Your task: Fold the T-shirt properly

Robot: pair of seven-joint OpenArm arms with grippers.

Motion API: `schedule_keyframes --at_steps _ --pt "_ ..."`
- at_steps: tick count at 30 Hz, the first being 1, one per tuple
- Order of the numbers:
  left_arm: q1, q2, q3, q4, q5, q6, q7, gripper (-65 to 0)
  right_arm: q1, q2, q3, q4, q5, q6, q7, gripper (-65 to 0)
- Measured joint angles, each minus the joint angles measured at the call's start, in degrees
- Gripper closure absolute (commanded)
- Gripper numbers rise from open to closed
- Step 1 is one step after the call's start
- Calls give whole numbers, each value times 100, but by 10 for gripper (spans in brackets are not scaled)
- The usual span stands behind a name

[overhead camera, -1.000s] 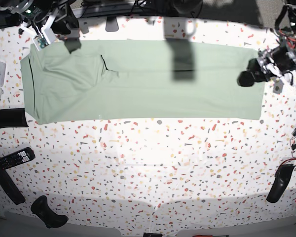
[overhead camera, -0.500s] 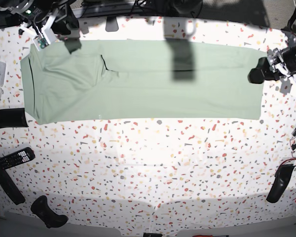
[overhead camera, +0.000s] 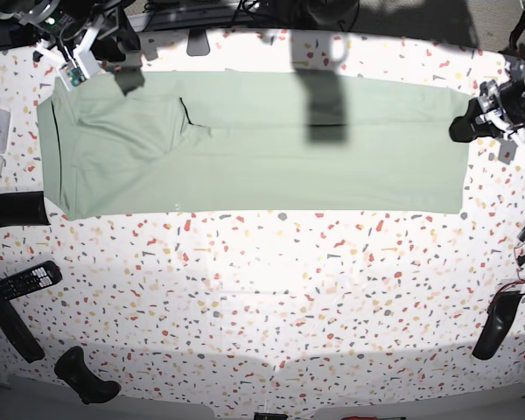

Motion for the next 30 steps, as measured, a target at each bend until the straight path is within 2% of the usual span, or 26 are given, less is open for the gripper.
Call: schedule_keyframes --at_steps 8,14,19,20,23,27,30 --pt "-4 0 0 0 2 -2 166 0 0 0 0 0 0 0 0 -132" --pt "-20 2 2 407 710 -2 354 0 0 -2 0 0 0 0 0 -132" --pt "0 37 4 1370 1220 0 426 0 0 -2 0 0 2 0 7 -132" --pt "-7 68 4 1606 1327 90 422 0 0 -2 0 0 2 0 9 -132" --pt "-17 247 4 2302 1558 385 485 0 0 -2 0 0 2 0 17 -132" --pt "-15 605 4 3163 1670 476 977 0 0 -2 0 0 22 -2 17 -132" --pt "-17 1049 -4 3755 1674 553 1224 0 0 -2 0 0 313 -2 17 -132"
